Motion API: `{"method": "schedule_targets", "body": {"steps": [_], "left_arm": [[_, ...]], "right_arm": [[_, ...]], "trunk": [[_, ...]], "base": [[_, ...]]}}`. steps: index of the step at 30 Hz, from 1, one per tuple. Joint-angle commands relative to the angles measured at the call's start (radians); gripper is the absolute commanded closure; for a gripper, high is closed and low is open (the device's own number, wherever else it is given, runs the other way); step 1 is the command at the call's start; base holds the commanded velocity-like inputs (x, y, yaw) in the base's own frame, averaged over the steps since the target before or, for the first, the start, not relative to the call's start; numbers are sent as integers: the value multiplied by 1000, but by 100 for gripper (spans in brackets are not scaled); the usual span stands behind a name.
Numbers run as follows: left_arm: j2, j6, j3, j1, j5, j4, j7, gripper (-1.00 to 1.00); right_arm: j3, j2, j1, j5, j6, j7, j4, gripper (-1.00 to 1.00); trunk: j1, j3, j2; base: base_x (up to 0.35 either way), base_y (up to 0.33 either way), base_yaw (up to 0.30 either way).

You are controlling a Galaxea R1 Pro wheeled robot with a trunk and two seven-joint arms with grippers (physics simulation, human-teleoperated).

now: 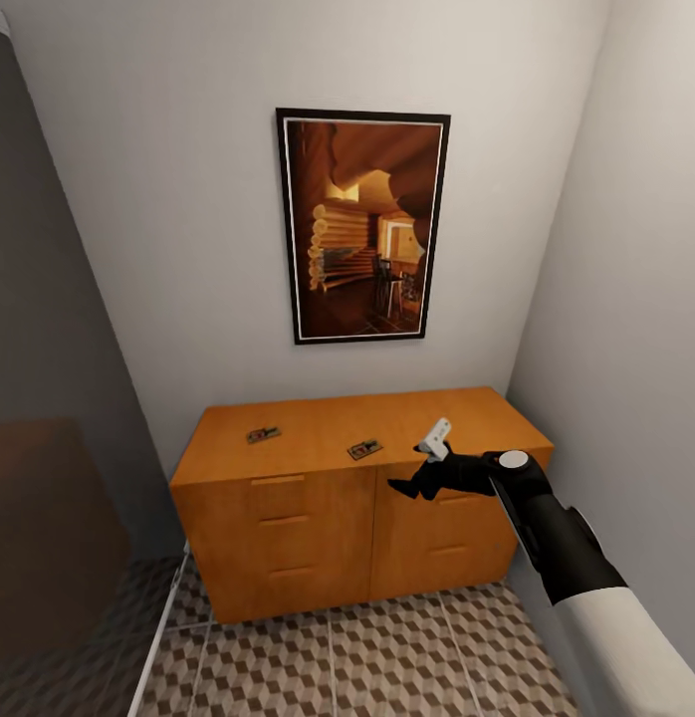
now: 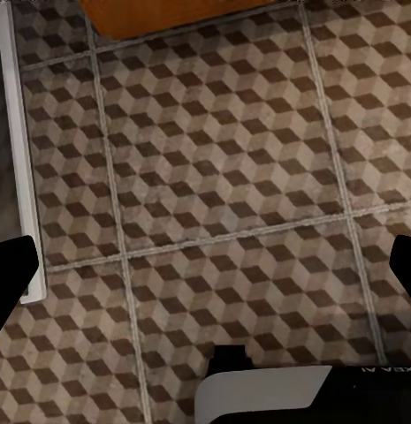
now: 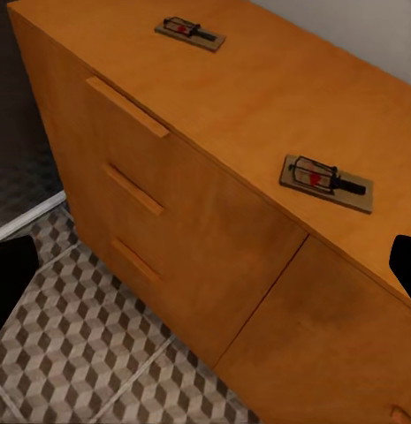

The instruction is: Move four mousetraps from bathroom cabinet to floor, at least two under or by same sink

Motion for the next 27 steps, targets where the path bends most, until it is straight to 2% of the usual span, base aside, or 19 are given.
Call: {"method": "schedule_targets", "body": {"steps": [1,11,16,27], "left_arm": [[-1,-7,-9,-2,8,5,2,-100],[-1,-4,-8,-2,10,6,4,-100],[-1,-3,-7,22,10,7,5,-100],[-1,-1,-7,48,10,8,5,-100]], "right_arm": [[1,-1,-1,7,4,7,-2,-100],[1,1,-1,8,6,18,-2,-100],[0,1,-1,8,6,19,-2,-100],[0,1,-1,8,7,19,-2,-100]], "trunk": [[1,-2,-2],[1,-2,-2],[1,-2,-2],[1,-2,-2]], "base": [[131,0,0],[225,0,0],[215,0,0],[52,0,0]]}}
